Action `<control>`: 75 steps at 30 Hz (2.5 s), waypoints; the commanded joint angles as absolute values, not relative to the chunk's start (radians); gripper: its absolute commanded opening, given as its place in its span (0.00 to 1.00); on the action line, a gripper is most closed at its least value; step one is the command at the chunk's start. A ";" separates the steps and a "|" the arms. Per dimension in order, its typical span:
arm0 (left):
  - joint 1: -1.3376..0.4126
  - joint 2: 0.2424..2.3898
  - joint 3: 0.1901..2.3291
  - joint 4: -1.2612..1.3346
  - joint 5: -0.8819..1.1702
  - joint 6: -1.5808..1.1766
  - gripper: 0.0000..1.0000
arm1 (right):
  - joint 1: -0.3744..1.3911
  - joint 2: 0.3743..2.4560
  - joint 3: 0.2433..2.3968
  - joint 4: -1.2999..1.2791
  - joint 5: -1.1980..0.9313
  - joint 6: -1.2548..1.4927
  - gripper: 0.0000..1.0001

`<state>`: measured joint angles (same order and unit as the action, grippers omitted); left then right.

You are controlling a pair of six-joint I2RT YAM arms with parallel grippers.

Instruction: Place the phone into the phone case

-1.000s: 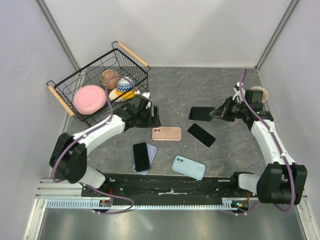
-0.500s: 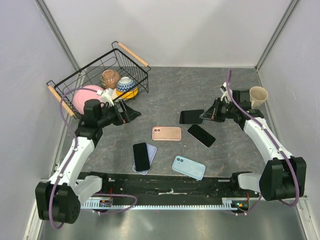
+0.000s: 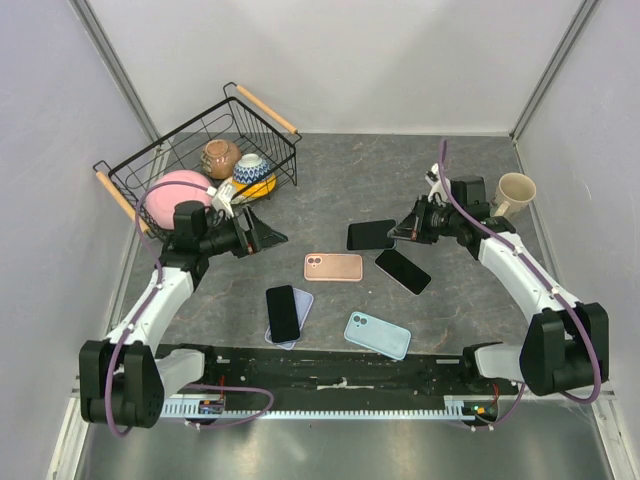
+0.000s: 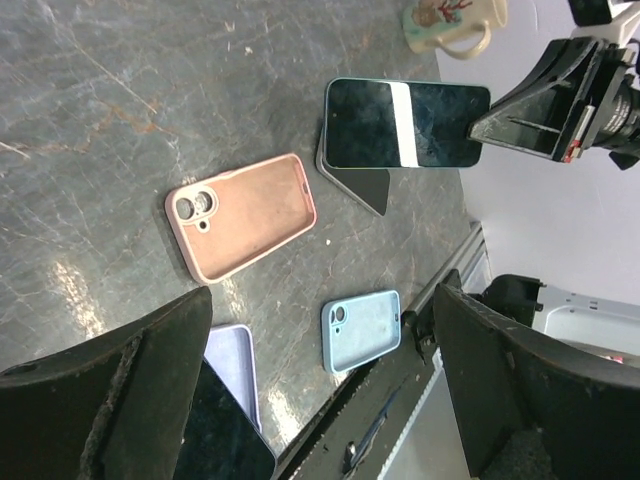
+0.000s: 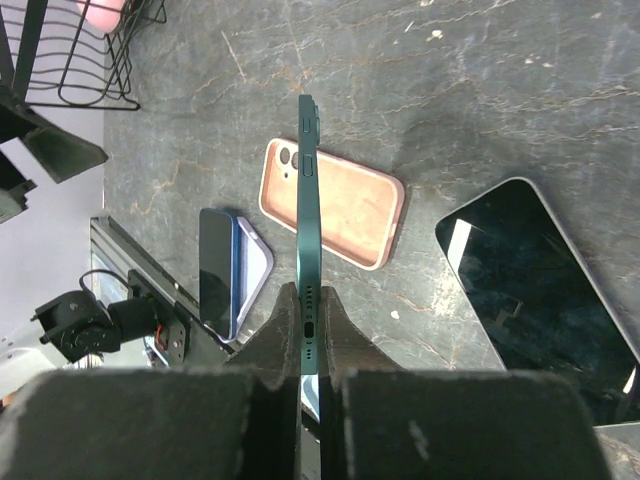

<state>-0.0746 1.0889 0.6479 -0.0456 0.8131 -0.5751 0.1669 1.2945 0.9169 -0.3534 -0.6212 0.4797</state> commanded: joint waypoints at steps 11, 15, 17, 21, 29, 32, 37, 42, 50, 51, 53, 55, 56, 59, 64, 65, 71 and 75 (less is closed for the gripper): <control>-0.297 1.256 0.762 0.054 0.762 -0.615 0.94 | 0.294 1.364 0.936 -0.196 -0.699 0.514 0.00; -0.359 1.304 0.811 0.077 0.730 -0.626 0.93 | 0.331 1.400 0.930 -0.184 -0.698 0.518 0.00; -0.374 1.315 0.822 0.077 0.726 -0.627 0.92 | 0.348 1.416 0.920 -0.161 -0.695 0.532 0.00; -0.376 1.307 0.834 0.064 0.710 -0.618 0.93 | 0.373 1.439 0.891 -0.106 -0.696 0.566 0.00; -0.374 1.281 0.828 0.006 0.670 -0.575 0.93 | 0.417 1.493 0.888 -0.041 -0.695 0.591 0.00; -0.374 1.275 0.825 -0.023 0.664 -0.568 0.93 | 0.425 1.514 0.893 -0.031 -0.695 0.594 0.00; -0.374 1.261 0.822 -0.040 0.652 -0.555 0.93 | 0.426 1.528 0.900 -0.021 -0.686 0.594 0.00; -0.376 1.261 0.825 -0.044 0.650 -0.551 0.93 | 0.426 1.539 0.907 -0.011 -0.684 0.598 0.00; -0.376 1.256 0.827 -0.072 0.624 -0.531 0.93 | 0.430 1.563 0.927 -0.008 -0.687 0.601 0.00; -0.374 1.255 0.827 -0.077 0.620 -0.528 0.93 | 0.431 1.566 0.927 -0.009 -0.686 0.600 0.00; -0.376 1.253 0.827 -0.084 0.606 -0.523 0.93 | 0.433 1.571 0.922 -0.009 -0.686 0.601 0.00; -0.376 1.253 0.825 -0.094 0.588 -0.519 0.93 | 0.436 1.575 0.916 -0.009 -0.684 0.604 0.00; -0.374 1.252 0.825 -0.103 0.580 -0.517 0.92 | 0.434 1.578 0.910 -0.011 -0.681 0.612 0.00; -0.374 1.247 0.825 -0.129 0.539 -0.505 0.92 | 0.434 1.591 0.910 -0.043 -0.675 0.644 0.00; -0.374 1.249 0.825 -0.175 0.437 -0.486 0.91 | 0.434 1.609 0.916 -0.124 -0.654 0.654 0.00; -0.376 1.250 0.824 -0.192 0.422 -0.485 0.91 | 0.434 1.611 0.919 -0.155 -0.646 0.650 0.00; -0.390 1.284 0.825 -0.210 0.359 -0.476 0.90 | 0.434 1.646 0.916 -0.176 -0.611 0.634 0.00; -0.402 1.345 0.828 -0.210 0.356 -0.480 0.89 | 0.433 1.687 0.920 -0.184 -0.614 0.617 0.00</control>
<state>-0.3878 1.2934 0.7990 -0.2008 0.3931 -0.5144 0.4259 1.6402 0.9012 -0.1287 -0.6323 0.6430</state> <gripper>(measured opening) 0.899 0.037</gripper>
